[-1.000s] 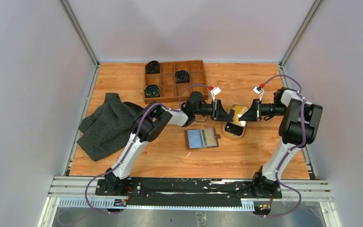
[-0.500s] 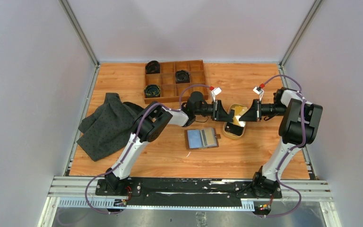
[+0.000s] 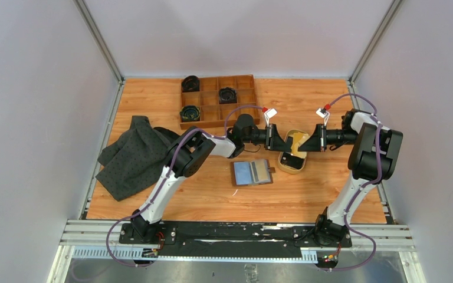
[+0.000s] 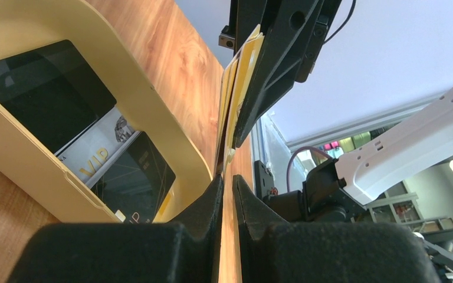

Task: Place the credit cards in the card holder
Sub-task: Place the credit card in the storage box.

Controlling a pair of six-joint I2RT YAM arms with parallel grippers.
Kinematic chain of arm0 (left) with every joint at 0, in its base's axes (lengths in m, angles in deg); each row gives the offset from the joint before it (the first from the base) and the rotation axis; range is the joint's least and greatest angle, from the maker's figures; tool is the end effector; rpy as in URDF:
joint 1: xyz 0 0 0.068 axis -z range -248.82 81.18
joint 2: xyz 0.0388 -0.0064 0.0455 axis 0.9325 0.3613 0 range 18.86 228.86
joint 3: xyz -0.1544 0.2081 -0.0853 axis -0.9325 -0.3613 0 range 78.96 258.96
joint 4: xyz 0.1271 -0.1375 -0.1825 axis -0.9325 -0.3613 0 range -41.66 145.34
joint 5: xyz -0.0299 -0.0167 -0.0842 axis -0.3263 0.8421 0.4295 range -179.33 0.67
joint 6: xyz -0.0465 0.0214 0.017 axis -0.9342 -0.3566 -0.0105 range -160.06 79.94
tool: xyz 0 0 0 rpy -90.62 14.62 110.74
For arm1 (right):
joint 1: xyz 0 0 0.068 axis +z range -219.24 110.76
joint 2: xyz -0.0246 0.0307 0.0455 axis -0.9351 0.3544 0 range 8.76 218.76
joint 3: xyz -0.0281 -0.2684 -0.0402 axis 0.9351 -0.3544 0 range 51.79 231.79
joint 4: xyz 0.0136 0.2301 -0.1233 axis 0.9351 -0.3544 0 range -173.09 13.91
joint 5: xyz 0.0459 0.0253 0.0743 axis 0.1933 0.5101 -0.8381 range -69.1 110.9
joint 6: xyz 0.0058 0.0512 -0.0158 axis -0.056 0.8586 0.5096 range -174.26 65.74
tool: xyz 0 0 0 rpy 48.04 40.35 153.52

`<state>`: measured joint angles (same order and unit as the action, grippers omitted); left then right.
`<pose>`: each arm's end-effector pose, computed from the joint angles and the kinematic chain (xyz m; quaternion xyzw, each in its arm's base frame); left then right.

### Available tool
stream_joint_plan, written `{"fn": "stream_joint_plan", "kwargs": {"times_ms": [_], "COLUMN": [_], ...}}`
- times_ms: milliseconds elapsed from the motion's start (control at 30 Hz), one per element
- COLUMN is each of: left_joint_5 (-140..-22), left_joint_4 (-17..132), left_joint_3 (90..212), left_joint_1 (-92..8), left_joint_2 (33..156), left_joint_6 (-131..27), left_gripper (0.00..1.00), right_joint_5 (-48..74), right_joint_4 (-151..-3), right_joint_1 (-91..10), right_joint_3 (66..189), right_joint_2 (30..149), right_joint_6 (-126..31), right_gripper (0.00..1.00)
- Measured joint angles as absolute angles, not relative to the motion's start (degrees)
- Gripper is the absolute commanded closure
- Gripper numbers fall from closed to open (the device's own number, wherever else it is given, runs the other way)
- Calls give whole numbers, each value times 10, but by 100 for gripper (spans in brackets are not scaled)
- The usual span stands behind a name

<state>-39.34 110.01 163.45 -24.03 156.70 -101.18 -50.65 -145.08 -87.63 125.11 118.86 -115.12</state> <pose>0.3406 -0.3765 0.1321 0.2092 0.6699 -0.6953 0.1548 0.3140 -0.0689 0.1808 -0.2163 0.7782 0.5170 0.2835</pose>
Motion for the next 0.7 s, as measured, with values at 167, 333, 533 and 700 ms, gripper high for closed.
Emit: {"fn": "stream_joint_plan", "kwargs": {"times_ms": [167, 333, 533, 700], "left_joint_5": [-393, -393, -392, -392], "left_joint_4": [1103, 1105, 1104, 1091], "left_joint_3": [1634, 1635, 1641, 1647], "left_joint_1": [-241, -241, -240, -240], "left_joint_2": [1567, 1567, 1569, 1570], "left_joint_6": [-1018, -1021, -1023, -1022], "left_gripper": [85, 84, 85, 87], "right_joint_5": [-506, -506, -506, -506], "right_joint_4": [-1441, -1435, -1431, -1430], "right_joint_1": [-876, -876, -877, -877], "right_joint_3": [1251, 1251, 1251, 1250], "right_joint_2": [1188, 1188, 1187, 1187], "right_joint_6": [-1130, -1119, -1111, -1109], "right_gripper": [100, 100, 100, 100]}}
